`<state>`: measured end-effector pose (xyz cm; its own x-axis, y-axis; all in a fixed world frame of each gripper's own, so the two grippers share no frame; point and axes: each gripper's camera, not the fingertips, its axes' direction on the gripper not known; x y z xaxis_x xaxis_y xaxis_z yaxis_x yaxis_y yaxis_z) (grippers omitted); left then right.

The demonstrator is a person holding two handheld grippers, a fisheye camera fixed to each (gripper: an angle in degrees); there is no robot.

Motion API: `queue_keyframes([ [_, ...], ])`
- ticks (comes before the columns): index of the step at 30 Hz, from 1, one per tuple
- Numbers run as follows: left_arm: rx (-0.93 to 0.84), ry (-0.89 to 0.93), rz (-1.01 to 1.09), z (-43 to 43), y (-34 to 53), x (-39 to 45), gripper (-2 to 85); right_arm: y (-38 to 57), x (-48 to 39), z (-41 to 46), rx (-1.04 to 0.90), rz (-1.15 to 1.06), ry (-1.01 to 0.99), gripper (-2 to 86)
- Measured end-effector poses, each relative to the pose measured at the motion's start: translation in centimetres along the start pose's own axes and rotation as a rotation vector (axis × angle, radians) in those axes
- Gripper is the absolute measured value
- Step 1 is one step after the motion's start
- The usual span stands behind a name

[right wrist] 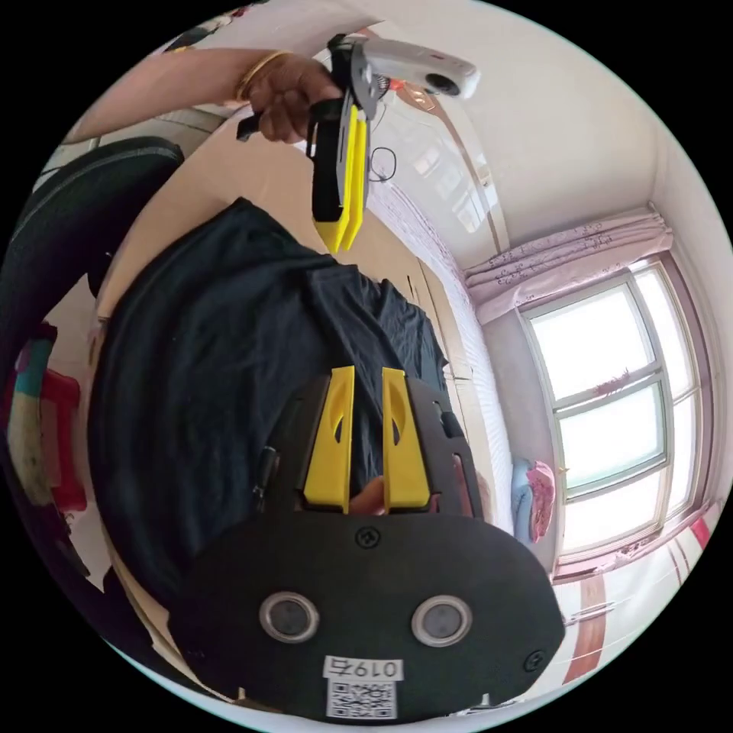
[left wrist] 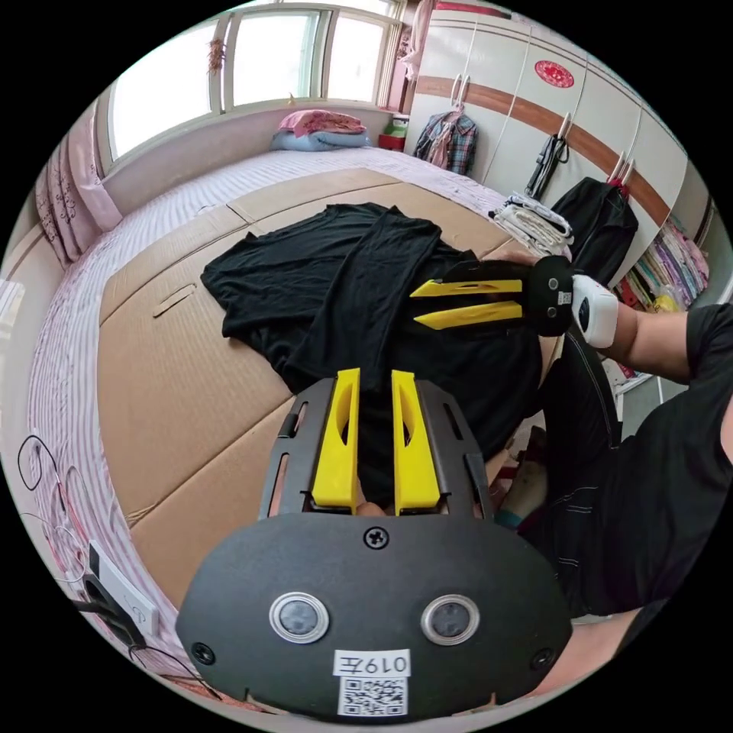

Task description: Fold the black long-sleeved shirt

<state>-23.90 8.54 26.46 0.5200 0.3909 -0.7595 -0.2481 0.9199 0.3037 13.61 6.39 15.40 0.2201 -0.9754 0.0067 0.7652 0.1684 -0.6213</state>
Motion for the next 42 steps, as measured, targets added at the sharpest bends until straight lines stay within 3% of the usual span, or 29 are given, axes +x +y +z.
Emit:
queue_keyframes([
  [5,0.049,0.011,-0.027,3.7,-5.8,0.2,4.3,5.6,9.5,-3.7,-0.088,0.295,0.101,5.1],
  [9,-0.045,-0.028,-0.046,10.8,-12.9,0.6,3.0,10.9,17.4,-5.9,-0.154,0.599,0.119,3.0],
  [12,0.079,0.126,-0.083,13.1,-19.4,-0.6,3.0,15.6,23.7,-7.8,-0.181,0.855,0.08,4.4],
  [14,0.136,0.195,-0.091,15.1,-24.6,-1.4,3.4,19.5,28.6,-8.9,-0.156,1.101,-0.056,5.5],
  [16,0.123,0.301,-0.067,18.3,-30.8,-2.0,3.6,21.6,31.5,-9.6,-0.095,1.21,-0.177,6.9],
  [20,-0.108,0.405,-0.061,29.7,-45.0,-1.7,3.6,24.0,37.1,-11.3,-0.032,1.305,-0.356,8.7],
  [27,-0.333,0.208,-0.062,44.1,-59.4,2.2,4.7,27.9,45.5,-12.4,-0.049,1.473,-0.643,8.7],
  [33,-0.475,0.043,0.0,51.2,-65.4,5.6,6.0,28.4,51.4,-15.7,-0.063,1.472,-0.683,8.9],
  [42,-0.549,-0.053,0.039,58.7,-70.2,8.6,5.5,28.3,57.6,-21.2,-0.058,1.458,-0.719,9.4],
])
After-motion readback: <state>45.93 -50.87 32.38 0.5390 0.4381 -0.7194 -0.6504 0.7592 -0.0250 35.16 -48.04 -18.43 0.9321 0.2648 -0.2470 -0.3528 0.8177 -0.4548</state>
